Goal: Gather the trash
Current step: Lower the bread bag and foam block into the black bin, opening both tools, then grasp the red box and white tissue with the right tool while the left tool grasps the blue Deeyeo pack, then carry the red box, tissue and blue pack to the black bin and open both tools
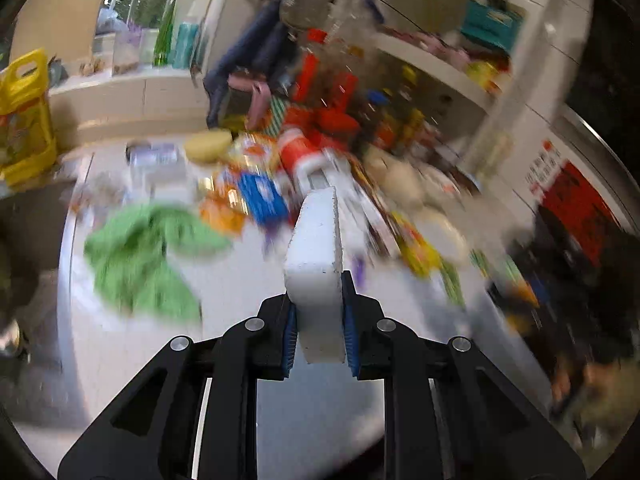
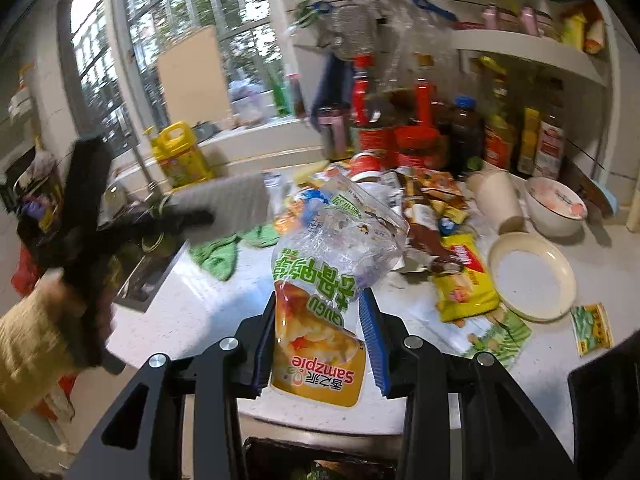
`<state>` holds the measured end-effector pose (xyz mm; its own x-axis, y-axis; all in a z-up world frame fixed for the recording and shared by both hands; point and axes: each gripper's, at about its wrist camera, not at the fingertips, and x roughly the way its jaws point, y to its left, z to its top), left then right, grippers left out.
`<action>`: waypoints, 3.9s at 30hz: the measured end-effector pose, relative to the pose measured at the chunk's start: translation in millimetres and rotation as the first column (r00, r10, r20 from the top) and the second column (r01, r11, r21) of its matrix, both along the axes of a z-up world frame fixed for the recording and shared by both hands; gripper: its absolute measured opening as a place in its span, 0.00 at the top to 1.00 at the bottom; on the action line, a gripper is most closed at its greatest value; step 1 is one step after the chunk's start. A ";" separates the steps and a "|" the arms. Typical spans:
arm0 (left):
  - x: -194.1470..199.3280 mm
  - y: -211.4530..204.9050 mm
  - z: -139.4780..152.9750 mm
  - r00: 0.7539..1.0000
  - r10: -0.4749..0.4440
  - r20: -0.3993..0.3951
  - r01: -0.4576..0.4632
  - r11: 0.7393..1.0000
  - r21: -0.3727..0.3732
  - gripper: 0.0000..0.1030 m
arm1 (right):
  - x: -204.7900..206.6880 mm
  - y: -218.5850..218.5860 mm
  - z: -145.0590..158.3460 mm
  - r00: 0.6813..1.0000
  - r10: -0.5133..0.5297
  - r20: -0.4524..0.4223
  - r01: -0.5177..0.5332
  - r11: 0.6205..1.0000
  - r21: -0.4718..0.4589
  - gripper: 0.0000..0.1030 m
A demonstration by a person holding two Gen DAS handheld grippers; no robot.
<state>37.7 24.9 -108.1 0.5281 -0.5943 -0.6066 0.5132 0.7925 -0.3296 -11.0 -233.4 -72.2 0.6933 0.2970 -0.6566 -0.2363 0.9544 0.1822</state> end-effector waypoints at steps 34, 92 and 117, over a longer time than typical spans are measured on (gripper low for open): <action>-128.5 -22.0 -267.3 0.769 0.006 -0.640 0.201 0.947 0.250 0.20 | -83.6 26.7 -236.0 0.755 0.113 -0.645 -0.209 0.975 -0.073 0.11; 209.7 -115.5 -62.8 0.957 0.261 -0.123 -0.222 0.938 0.267 0.13 | 170.4 -39.2 -4.0 0.995 0.077 -0.057 -0.064 0.977 0.202 0.47; 115.9 -68.1 -7.9 0.938 0.337 0.082 -0.346 0.890 0.295 0.62 | 126.6 -27.5 0.0 0.997 0.078 -0.028 -0.070 0.974 0.218 0.47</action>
<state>153.7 -43.2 -116.0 0.6848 -0.1658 -0.7096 0.1983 0.9794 -0.0375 115.5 -260.9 -72.2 0.6409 0.4845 -0.5954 -0.2944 0.8715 0.3921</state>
